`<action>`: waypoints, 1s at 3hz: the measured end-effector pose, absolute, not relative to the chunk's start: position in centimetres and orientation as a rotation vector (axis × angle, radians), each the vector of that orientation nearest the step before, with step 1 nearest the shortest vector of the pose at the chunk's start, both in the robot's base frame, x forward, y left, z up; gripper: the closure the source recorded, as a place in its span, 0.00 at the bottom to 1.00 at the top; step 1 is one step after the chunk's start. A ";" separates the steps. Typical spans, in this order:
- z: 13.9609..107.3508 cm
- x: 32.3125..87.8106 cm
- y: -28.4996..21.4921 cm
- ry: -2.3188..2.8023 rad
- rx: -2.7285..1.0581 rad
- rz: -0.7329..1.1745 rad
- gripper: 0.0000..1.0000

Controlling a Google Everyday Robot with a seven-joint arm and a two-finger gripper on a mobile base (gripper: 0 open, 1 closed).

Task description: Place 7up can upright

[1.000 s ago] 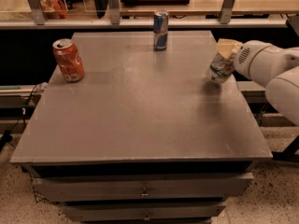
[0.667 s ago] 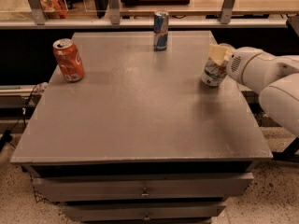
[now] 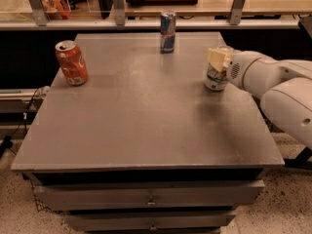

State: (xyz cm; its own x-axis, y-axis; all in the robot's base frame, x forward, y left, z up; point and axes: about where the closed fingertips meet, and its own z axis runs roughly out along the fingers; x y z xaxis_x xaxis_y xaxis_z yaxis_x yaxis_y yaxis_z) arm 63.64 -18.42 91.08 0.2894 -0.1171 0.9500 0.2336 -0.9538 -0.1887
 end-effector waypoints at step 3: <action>91.1 63.7 -18.1 -0.125 -2.282 -1.706 0.41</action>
Offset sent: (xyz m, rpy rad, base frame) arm 0.0008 -0.0121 -0.0055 -0.2010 0.0987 0.1204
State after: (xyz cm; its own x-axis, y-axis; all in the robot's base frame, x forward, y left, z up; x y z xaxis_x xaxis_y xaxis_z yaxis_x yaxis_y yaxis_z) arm 63.70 -18.10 91.09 0.2956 -0.1023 0.9498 0.2397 -0.9545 -0.1774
